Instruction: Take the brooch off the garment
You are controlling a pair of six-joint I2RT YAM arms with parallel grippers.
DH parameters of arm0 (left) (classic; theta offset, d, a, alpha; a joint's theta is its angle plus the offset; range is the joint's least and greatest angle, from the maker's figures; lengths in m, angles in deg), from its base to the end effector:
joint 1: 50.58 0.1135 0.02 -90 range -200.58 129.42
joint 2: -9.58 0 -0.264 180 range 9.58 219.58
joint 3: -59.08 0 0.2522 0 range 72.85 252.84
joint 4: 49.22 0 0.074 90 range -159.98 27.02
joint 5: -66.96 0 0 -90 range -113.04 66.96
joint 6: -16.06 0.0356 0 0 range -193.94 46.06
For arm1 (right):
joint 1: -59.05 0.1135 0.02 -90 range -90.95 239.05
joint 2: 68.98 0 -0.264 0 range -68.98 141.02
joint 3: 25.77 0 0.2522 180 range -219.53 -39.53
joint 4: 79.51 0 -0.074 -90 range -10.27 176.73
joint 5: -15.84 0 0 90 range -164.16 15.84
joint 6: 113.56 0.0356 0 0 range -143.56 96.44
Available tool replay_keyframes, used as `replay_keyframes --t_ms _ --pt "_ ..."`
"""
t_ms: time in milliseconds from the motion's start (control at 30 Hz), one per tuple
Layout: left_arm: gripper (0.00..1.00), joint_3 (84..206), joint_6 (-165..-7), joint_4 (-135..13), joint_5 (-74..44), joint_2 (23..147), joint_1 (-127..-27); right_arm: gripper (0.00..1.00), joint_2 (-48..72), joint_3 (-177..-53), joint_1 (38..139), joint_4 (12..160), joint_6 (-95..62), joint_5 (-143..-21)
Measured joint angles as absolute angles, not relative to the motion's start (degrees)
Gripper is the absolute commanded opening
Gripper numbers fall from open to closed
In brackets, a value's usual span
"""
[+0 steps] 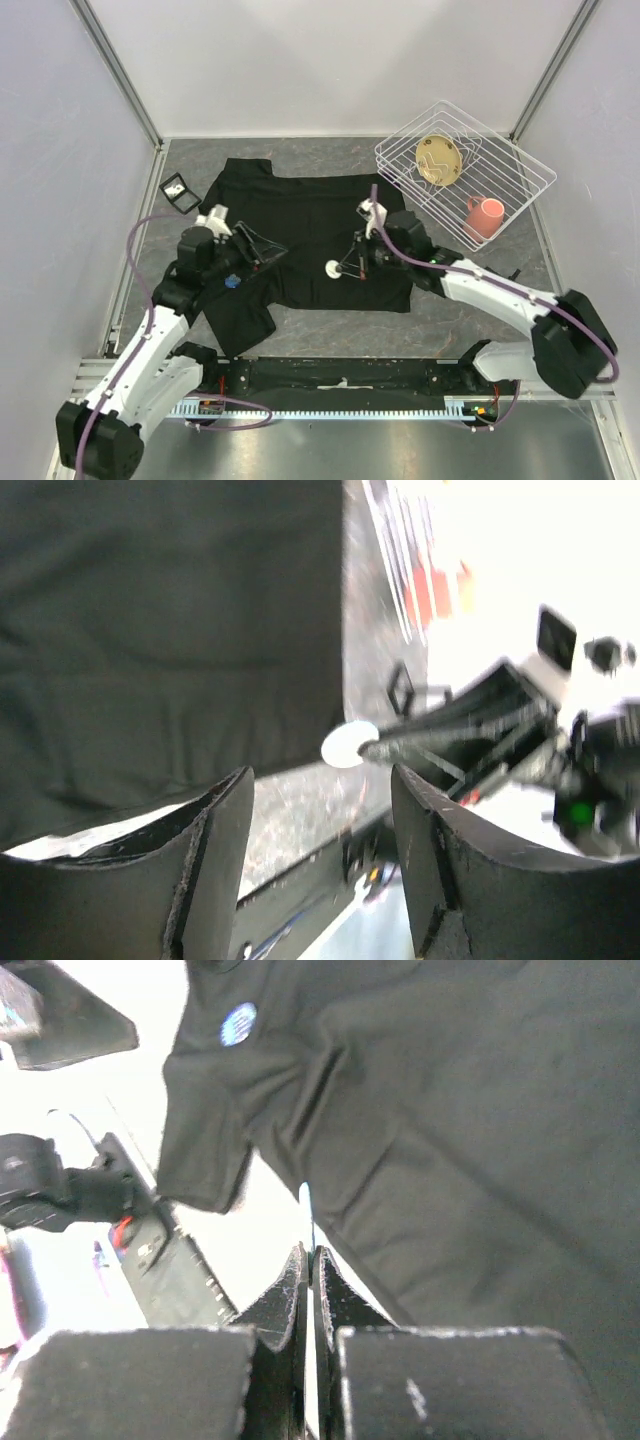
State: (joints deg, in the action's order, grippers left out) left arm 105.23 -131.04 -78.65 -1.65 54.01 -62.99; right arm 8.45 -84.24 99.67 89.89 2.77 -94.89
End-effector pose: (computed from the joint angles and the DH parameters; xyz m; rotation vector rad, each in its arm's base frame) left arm 0.1715 -0.0510 0.2561 -0.6049 2.1330 -1.1007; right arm 0.2153 0.2012 0.2363 -0.5122 2.1794 1.0549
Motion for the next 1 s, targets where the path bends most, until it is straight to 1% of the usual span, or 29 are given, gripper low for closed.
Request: replay_keyframes --t_ms 100,233,433,533,700,1000 --pt "0.65 103.8 -127.6 -71.0 3.1 54.9 -71.1 0.00 1.0 -79.2 95.3 88.8 6.1 -102.1" --pt "0.65 101.5 -125.0 -61.7 7.8 56.3 -80.7 0.00 -8.7 -75.3 90.9 88.4 10.2 -108.6" --pt "0.62 98.0 -125.0 -49.9 11.8 61.2 -88.0 0.00 -16.2 -74.6 88.9 88.9 14.9 -116.5" --pt "0.60 98.0 -125.2 -45.5 13.3 63.7 -89.9 0.00 -17.1 -74.6 88.6 89.7 16.7 -119.7" --pt "0.59 98.0 -127.0 -37.7 14.8 65.2 -90.2 0.00 -16.7 -74.6 88.3 91.7 19.2 -124.4" --pt "0.43 98.0 -131.6 -27.2 16.1 68.8 -90.2 0.00 -14.0 -74.6 88.1 99.4 24.4 -129.2"
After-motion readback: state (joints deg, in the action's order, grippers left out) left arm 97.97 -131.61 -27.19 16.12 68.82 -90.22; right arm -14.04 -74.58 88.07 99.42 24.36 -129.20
